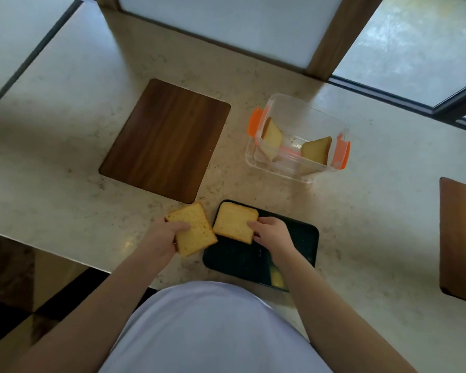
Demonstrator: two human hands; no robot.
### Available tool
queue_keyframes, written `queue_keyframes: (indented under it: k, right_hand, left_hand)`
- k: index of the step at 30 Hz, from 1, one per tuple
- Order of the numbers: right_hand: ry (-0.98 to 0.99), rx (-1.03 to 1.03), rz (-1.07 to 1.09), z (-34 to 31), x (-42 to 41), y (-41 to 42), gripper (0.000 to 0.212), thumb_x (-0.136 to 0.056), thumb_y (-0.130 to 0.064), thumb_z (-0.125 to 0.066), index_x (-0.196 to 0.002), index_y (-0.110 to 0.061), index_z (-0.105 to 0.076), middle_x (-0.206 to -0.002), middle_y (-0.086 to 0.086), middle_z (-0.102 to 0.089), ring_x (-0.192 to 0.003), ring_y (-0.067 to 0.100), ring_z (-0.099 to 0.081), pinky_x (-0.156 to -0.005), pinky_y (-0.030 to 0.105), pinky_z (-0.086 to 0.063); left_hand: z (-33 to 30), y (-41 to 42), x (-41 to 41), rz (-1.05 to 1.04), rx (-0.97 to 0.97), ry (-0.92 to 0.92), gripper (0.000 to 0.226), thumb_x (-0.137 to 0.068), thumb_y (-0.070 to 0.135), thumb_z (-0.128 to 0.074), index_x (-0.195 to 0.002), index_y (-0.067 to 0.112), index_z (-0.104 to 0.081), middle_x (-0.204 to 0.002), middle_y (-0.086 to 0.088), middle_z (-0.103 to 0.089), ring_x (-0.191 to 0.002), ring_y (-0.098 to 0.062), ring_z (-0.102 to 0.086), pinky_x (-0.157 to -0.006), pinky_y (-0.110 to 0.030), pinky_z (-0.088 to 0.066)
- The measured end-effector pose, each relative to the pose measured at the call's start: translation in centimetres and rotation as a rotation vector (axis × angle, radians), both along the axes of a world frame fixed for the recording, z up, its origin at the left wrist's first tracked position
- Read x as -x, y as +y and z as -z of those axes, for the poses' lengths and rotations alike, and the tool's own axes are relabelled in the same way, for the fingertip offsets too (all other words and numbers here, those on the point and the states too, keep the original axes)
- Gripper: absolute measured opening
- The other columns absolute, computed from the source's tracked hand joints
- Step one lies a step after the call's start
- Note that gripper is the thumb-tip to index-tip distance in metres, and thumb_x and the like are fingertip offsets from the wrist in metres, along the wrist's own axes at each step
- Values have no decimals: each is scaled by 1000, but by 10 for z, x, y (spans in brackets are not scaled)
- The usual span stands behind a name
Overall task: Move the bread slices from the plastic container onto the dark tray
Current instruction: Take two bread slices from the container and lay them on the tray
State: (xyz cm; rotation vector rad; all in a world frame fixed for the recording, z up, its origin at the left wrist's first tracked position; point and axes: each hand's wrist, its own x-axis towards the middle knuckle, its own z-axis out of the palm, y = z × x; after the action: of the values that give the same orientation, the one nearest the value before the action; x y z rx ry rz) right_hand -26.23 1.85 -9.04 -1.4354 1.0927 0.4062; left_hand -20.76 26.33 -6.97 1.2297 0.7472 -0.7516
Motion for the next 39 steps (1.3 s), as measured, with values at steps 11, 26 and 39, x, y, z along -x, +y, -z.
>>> queue_keyframes:
  k: [11, 26, 39]
  right_hand:
    - [5, 32, -45, 4, 16, 16, 60, -84, -14, -76, -138, -12, -49, -99, -4, -57, -90, 14, -62, -77, 32, -59]
    - [-195, -7, -45, -33, 34, 19, 51, -86, -45, -72, -129, -21, -59, -118, -6, -66, -103, 9, -66, -84, 30, -58]
    - [-158, -207, 165, -34, 79, 4, 24, -90, -17, -73, -113, -14, -66, -109, 9, -74, -96, 19, -74, -80, 31, -59]
  left_hand:
    - [3, -14, -4, 58, -10, -20, 41, -86, -5, -64, -122, 12, -59, -117, -10, -66, -102, -29, -64, -70, -43, -56]
    - [-21, -42, 5, 22, 215, 30, 25, -97, 11, -57, -121, 9, -57, -122, -17, -61, -111, -33, -60, -78, -46, -57]
    - [-15, -40, 33, 503, -21, -103, 25, -91, 15, -67, -112, 7, -55, -81, -11, -77, -78, -27, -74, -62, -32, -59]
